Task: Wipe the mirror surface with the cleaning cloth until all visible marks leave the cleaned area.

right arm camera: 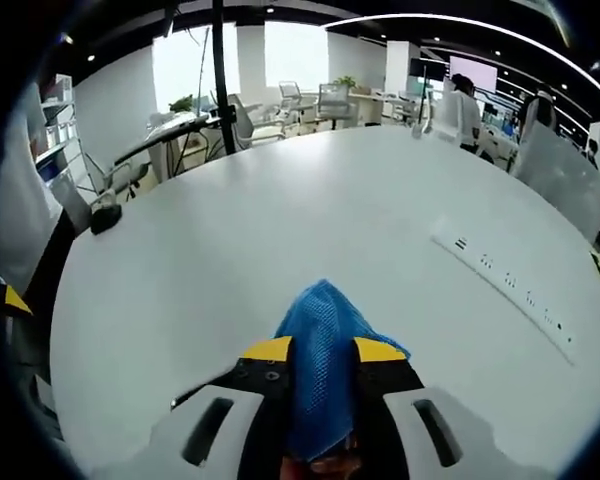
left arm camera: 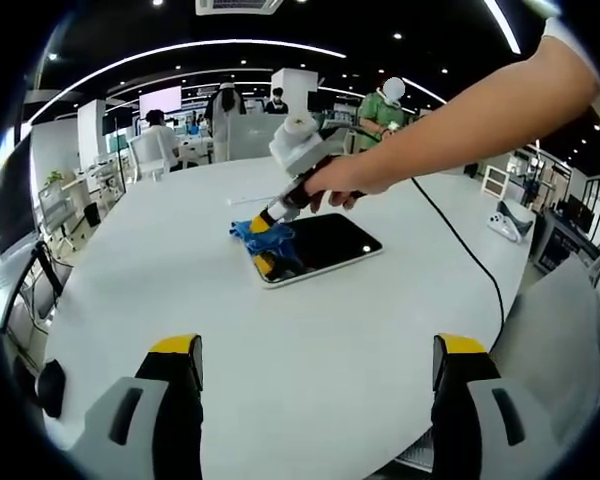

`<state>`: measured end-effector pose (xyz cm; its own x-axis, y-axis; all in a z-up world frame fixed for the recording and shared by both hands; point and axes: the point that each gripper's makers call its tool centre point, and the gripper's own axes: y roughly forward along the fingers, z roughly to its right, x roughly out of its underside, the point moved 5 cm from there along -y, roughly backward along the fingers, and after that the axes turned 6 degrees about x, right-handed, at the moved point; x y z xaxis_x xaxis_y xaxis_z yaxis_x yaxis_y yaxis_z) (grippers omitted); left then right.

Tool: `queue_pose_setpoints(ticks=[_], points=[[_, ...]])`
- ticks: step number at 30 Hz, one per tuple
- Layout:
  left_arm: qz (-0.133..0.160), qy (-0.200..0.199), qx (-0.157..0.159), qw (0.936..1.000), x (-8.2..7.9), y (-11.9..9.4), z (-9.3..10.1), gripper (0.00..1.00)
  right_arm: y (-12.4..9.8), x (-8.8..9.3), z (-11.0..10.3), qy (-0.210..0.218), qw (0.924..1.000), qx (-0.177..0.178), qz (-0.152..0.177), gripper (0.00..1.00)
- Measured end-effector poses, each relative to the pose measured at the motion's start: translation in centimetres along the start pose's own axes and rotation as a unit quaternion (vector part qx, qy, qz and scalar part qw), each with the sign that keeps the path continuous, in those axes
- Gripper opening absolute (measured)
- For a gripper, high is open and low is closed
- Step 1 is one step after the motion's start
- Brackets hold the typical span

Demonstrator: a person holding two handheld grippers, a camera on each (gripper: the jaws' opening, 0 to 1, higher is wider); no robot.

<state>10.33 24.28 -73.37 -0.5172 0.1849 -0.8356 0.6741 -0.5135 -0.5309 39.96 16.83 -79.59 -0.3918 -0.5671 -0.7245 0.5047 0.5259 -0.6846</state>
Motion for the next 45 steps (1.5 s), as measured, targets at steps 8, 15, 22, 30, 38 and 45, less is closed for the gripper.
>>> queue_pose_setpoints(ticks=[8,15,22,30,38,45], points=[[-0.002,0.004,0.002,1.0,-0.1,-0.1,0.1,0.96,-0.1,0.5,-0.5,0.003,0.9998,-0.006,-0.017,0.04],[-0.004,0.004,0.002,1.0,0.1,-0.3,0.1,0.95,0.5,0.8,-0.8,0.0,0.9996,-0.003,-0.029,0.03],[-0.002,0.004,0.0,1.0,0.1,-0.3,-0.1,0.95,1.2,0.8,-0.8,-0.021,0.9994,0.002,-0.029,0.11],[-0.003,0.0,0.0,1.0,0.3,-0.2,-0.3,0.95,1.8,0.8,-0.4,-0.01,0.9995,0.014,-0.028,0.05],[-0.003,-0.001,0.0,1.0,0.2,-0.1,-0.3,0.95,1.4,1.1,-0.5,-0.022,0.9993,0.018,-0.024,0.03],[-0.002,-0.002,-0.004,1.0,0.1,-0.3,-0.4,0.95,1.2,1.0,-0.6,-0.028,0.9991,0.017,-0.026,0.03]])
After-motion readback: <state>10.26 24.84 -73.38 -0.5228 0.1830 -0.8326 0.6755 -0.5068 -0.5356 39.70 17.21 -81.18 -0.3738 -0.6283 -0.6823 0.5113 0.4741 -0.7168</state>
